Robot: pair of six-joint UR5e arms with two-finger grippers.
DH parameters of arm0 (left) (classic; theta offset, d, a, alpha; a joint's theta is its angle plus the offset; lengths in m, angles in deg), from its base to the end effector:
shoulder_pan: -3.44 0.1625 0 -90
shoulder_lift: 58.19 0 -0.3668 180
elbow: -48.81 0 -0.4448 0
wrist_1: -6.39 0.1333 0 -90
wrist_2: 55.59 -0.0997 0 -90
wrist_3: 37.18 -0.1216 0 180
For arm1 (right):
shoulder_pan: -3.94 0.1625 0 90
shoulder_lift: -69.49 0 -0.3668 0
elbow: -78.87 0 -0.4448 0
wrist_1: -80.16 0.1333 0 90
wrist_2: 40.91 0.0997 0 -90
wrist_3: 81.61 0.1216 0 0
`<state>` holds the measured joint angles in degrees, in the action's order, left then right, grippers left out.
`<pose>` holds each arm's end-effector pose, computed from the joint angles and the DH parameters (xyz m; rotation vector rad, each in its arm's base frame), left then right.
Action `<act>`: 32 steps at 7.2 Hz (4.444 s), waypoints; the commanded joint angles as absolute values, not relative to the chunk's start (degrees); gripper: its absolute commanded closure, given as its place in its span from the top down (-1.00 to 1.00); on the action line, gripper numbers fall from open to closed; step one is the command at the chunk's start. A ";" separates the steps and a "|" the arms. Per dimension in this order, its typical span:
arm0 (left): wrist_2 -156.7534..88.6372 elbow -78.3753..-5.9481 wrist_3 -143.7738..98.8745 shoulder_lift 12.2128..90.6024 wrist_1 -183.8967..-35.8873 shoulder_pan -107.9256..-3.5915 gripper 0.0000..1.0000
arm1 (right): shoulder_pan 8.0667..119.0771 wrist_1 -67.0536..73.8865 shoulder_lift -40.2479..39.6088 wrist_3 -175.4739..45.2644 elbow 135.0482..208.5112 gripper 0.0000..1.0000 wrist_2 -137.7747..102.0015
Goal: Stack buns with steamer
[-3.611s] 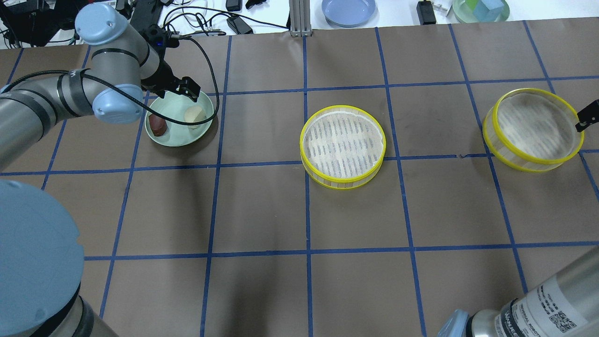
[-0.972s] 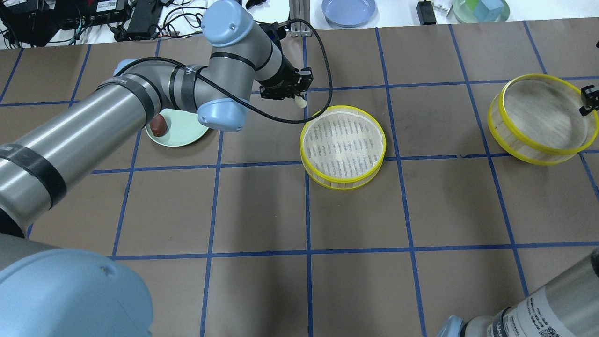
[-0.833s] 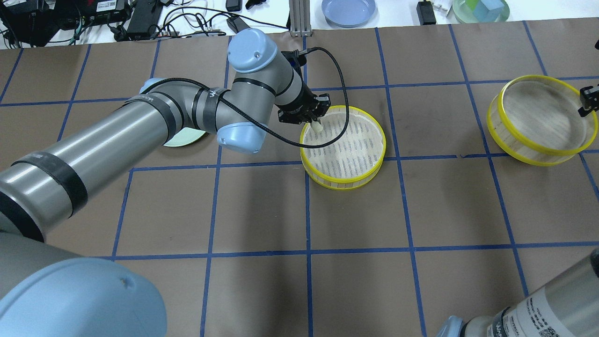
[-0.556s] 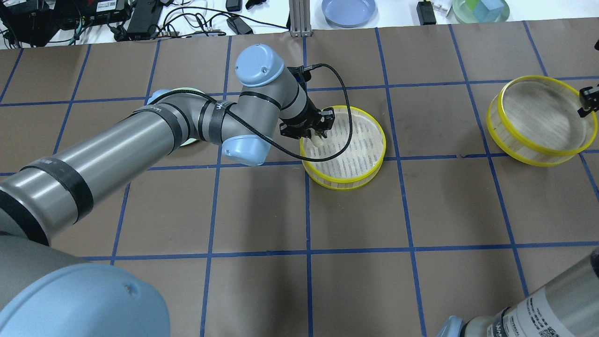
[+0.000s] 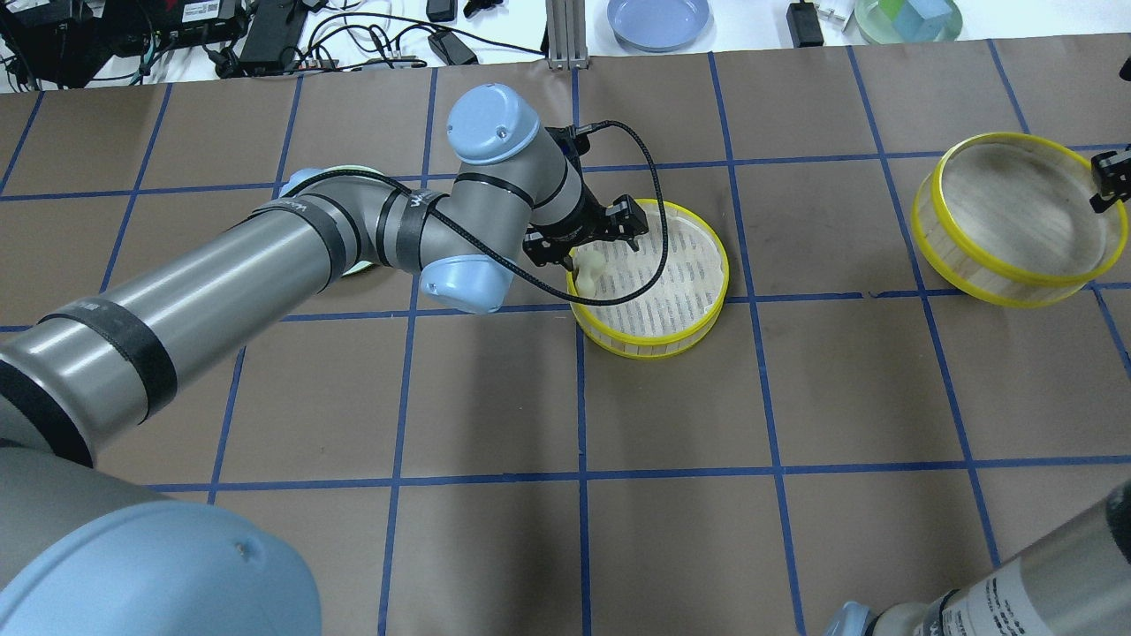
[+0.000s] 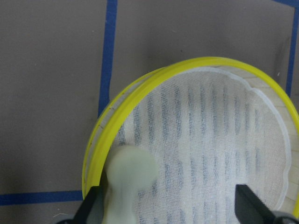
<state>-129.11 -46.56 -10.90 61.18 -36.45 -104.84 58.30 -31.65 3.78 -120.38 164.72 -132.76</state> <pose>-0.3688 -0.5815 0.1363 0.1509 -2.7880 0.1278 -0.2862 -0.6213 0.2251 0.0839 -3.0971 0.0057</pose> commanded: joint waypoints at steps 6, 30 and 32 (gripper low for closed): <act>-144.44 -37.85 -40.09 52.49 -57.58 -90.22 1.00 | 74.99 -28.12 -9.07 -94.85 175.98 -1.00 -132.58; -145.77 -42.69 -55.93 56.71 -50.99 -74.95 -1.00 | 99.30 -36.20 -2.23 -63.94 178.28 -1.00 -134.69; -145.68 -42.69 -48.99 52.49 -53.28 -78.72 -1.00 | 99.30 -36.20 -2.23 -63.94 178.28 -1.00 -134.69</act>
